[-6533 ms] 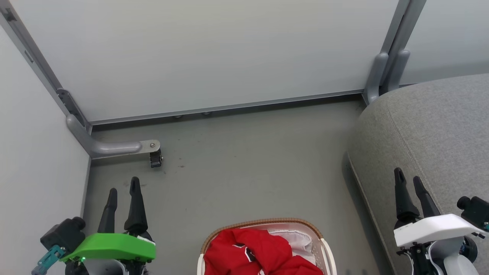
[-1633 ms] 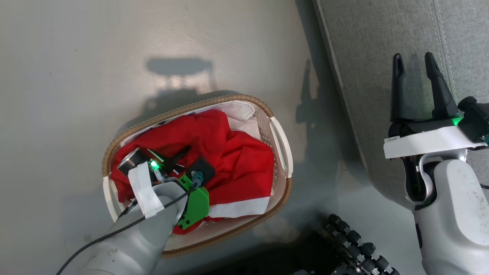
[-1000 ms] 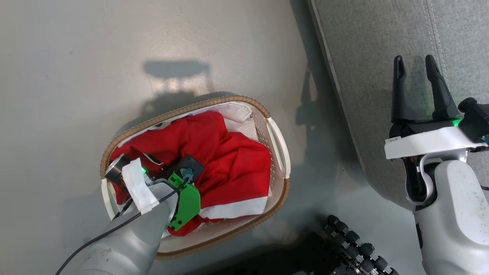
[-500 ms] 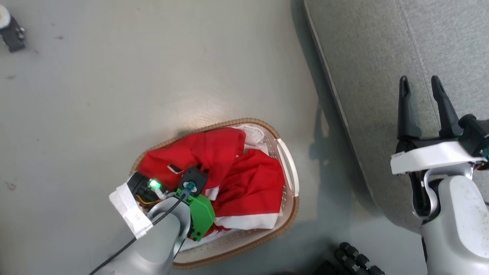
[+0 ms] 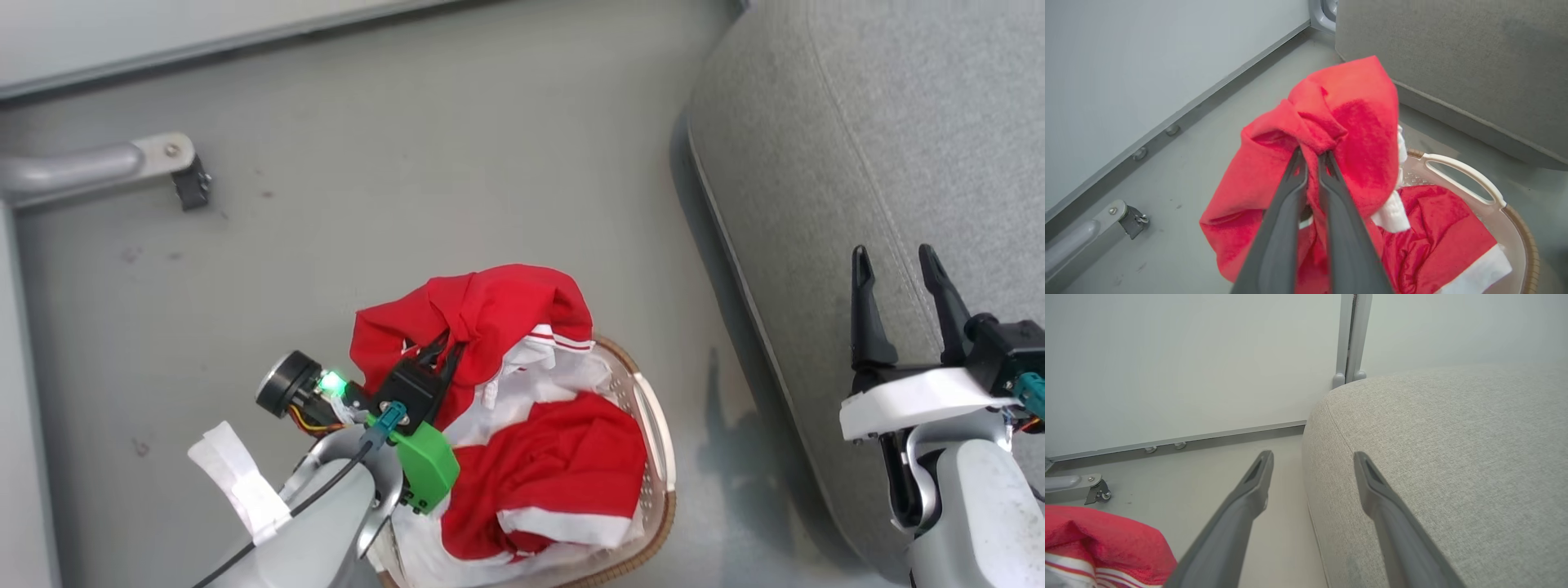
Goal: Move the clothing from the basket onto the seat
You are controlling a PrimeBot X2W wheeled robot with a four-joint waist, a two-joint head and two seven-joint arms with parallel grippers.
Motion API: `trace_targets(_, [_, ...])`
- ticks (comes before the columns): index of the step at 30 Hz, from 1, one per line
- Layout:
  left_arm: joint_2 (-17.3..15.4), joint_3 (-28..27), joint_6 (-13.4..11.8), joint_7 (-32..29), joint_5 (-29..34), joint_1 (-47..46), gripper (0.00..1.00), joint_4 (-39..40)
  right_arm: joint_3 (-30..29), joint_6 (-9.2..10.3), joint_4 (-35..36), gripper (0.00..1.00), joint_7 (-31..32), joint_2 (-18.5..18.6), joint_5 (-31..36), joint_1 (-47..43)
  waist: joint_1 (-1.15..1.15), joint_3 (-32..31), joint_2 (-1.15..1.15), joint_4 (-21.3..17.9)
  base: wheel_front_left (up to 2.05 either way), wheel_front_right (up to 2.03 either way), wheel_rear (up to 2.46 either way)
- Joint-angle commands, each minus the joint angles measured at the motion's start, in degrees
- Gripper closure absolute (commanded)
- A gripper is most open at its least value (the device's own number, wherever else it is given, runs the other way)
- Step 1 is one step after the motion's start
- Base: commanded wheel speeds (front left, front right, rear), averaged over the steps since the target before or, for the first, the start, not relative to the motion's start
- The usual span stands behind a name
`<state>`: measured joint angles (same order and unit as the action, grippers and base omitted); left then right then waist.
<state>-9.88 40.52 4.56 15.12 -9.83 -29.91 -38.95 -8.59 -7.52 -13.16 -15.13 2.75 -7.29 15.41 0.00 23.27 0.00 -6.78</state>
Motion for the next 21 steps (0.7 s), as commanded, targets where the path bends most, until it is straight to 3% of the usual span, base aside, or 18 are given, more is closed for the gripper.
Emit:
trace_targets(1, [-0.90,0.20,0.38,0.04,0.68,0.36,1.00,1.15,0.09,0.06,-0.23,0.00,-0.04,0.24,0.58,-1.42,0.00,-7.17,0.00,3.60,0.00,0.00,0.00])
trace_targets(11, [-6.99,3.40,2.52,-2.74,1.34,-7.20,1.00,8.03,2.48,0.06,-1.40,0.00,-0.03,0.23,1.49,-5.40,0.00,-16.24,0.00,4.19,0.00,0.00,0.00])
trace_targets(16, [-9.25,5.34,2.88,-5.44,-1.56,-11.25,1.00,10.76,4.61,0.06,-1.64,0.00,-0.04,0.22,1.71,-6.69,0.00,-19.57,0.00,3.90,0.00,0.00,0.00])
trace_targets(21, [-11.47,11.57,2.90,-7.95,-6.34,-16.47,1.00,14.62,6.63,0.06,-1.83,0.00,-0.03,0.23,2.92,-6.68,0.00,-22.30,0.00,3.98,0.00,0.00,0.00])
